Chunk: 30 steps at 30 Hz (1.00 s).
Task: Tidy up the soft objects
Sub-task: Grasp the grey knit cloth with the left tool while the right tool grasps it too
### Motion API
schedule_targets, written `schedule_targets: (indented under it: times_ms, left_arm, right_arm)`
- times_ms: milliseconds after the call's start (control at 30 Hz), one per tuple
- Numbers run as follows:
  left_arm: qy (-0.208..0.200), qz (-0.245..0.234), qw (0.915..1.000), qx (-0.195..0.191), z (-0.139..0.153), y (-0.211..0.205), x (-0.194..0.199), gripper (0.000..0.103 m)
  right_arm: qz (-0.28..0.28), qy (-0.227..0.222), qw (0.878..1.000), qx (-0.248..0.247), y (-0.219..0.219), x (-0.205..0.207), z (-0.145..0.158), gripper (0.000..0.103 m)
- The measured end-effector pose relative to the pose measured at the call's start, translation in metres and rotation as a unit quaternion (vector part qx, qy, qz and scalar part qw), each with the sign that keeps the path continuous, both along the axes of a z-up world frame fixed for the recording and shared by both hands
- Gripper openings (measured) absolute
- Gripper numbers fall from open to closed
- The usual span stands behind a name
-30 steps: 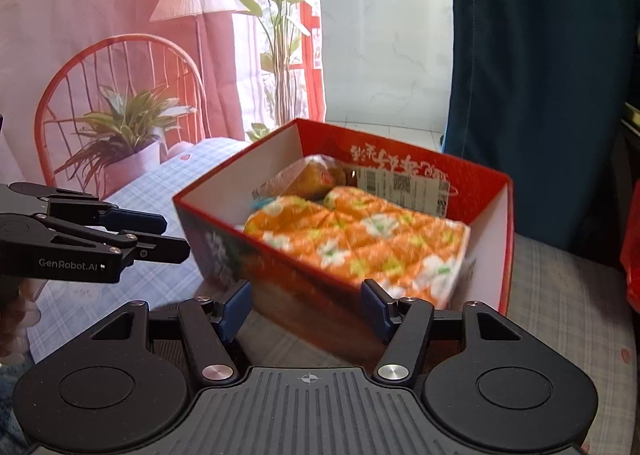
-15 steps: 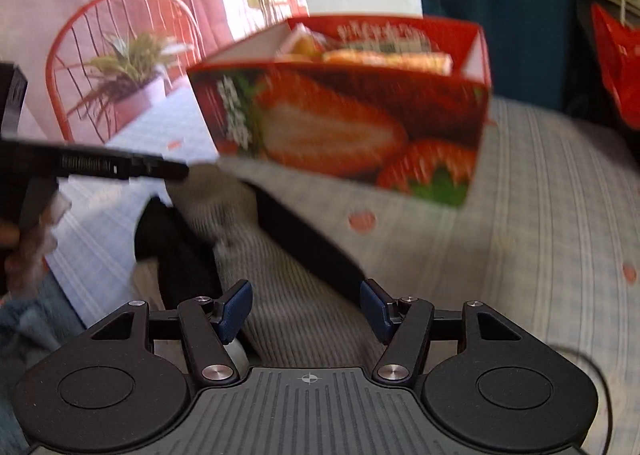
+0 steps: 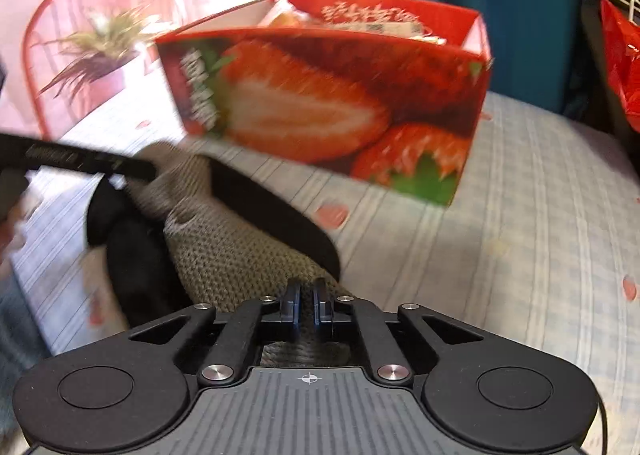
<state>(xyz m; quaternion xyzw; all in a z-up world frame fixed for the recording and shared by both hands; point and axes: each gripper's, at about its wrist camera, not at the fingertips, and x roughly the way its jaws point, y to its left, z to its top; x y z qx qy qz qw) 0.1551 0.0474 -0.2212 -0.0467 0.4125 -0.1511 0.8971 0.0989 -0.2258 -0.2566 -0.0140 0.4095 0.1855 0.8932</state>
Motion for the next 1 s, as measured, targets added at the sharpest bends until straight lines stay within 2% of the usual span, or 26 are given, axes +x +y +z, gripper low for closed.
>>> schedule_targets:
  times_ms: [367,533,700,833,867,1000]
  left_arm:
    - [-0.002,0.023,0.9997,-0.005,-0.010,0.002,0.019,0.072]
    - [-0.013,0.050,0.9987,0.000,-0.007,0.010,0.021,0.072]
    - [-0.020,0.072,0.9972,-0.001,-0.007,0.024,0.024,0.072]
    - [-0.010,0.064,0.9977,-0.017,-0.014,0.024,0.029,0.072]
    - [-0.009,0.059,0.9981,-0.017,-0.015,0.022,0.029,0.072]
    - [-0.008,0.049,0.9986,-0.020,-0.020,0.018,0.026,0.072]
  right_arm:
    - [-0.022,-0.026,0.999,-0.006,0.000,0.046,-0.008,0.006]
    - [-0.037,-0.041,0.998,-0.004,-0.002,0.052,-0.010,0.008]
    - [-0.092,-0.081,0.990,0.068,-0.025,0.028,0.001,0.027]
    - [-0.121,-0.090,0.986,0.071,-0.034,0.017,-0.003,0.053]
    - [-0.125,-0.084,0.986,0.069,-0.036,0.018,-0.005,0.056]
    - [-0.135,-0.056,0.986,0.076,-0.040,0.025,-0.018,0.058]
